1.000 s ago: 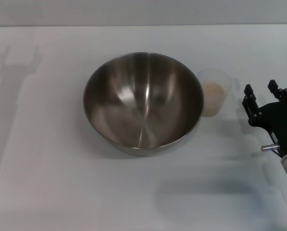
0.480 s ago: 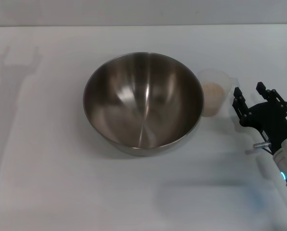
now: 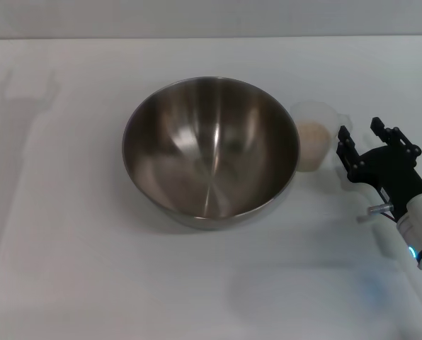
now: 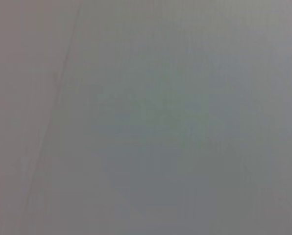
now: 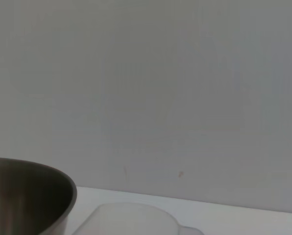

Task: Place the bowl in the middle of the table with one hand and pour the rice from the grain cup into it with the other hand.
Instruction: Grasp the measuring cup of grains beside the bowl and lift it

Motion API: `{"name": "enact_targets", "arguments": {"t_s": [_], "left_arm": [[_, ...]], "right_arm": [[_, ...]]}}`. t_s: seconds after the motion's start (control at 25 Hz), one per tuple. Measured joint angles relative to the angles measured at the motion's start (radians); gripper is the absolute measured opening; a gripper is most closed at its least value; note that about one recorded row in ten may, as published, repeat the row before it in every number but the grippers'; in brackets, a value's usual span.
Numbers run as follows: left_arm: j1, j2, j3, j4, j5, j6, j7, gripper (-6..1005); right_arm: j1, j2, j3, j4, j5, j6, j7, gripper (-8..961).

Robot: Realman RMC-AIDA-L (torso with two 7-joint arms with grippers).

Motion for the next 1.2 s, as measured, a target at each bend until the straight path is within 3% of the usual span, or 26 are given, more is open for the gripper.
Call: {"name": "enact_targets", "arguments": {"t_s": [1.2], "left_arm": [[0.038, -0.001, -0.002, -0.008, 0.0, 0.043, -0.009, 814]], "right_arm": [[0.068, 0.0, 0.01, -0.045, 0.0, 0.027, 0.0, 523]]}}
